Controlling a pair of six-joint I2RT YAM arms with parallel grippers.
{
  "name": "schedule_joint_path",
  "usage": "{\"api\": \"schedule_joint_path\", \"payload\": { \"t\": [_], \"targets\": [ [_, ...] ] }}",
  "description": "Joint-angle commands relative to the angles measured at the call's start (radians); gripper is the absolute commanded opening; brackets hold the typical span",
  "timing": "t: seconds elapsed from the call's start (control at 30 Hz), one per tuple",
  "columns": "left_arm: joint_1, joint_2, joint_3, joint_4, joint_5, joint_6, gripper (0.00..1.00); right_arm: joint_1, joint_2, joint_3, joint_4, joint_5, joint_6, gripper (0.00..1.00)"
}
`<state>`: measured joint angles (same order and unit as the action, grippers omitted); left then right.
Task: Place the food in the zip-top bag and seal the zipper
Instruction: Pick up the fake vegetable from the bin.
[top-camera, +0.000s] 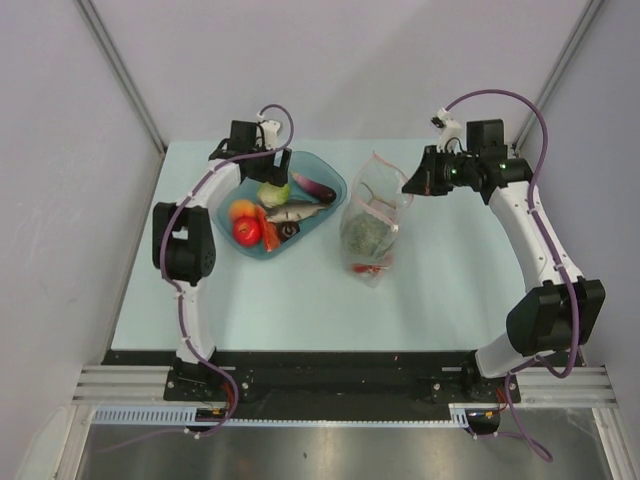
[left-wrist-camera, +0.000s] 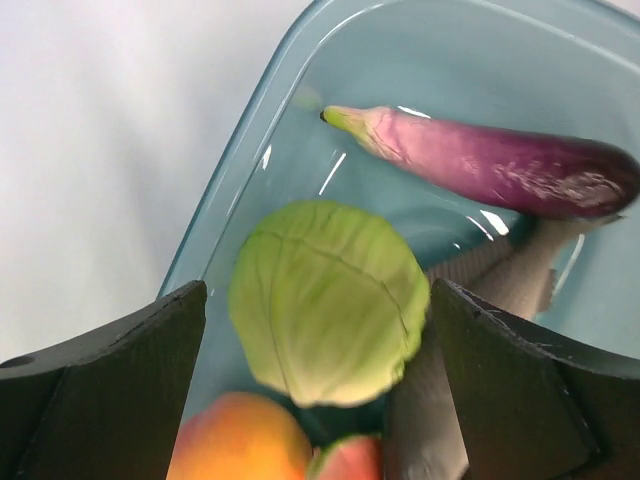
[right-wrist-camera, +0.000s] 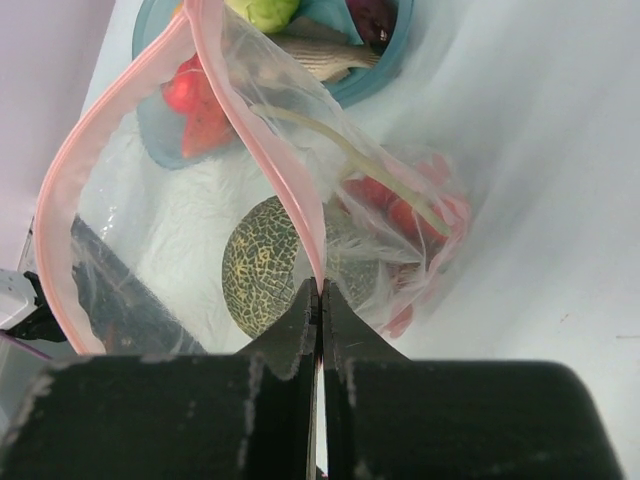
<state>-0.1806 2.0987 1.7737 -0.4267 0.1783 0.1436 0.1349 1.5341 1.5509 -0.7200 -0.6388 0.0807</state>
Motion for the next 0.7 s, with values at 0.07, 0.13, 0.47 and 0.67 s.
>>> {"api": "schedule_joint_path", "payload": {
  "t": [0.07,0.13,0.47,0.67],
  "targets": [
    [0.0,0.118,0.135,-0.041,0.013,0.005,0.98,0.006,0.024,0.049,-0.001,0.024,-0.018,0.0],
    [-0.005,0.132,0.121,-0.041,0.016,-0.001,0.98,0.008,0.027,0.054,0.004,0.018,-0.01,0.0],
    [-0.011,0.13,0.095,-0.066,-0.008,-0.019,0.93,0.014,0.043,0.069,-0.015,-0.028,-0.039,0.02],
    [-0.014,0.037,0.03,-0.103,-0.008,0.005,1.0,0.012,0.051,0.081,-0.029,-0.045,-0.056,0.03]
  ]
}}
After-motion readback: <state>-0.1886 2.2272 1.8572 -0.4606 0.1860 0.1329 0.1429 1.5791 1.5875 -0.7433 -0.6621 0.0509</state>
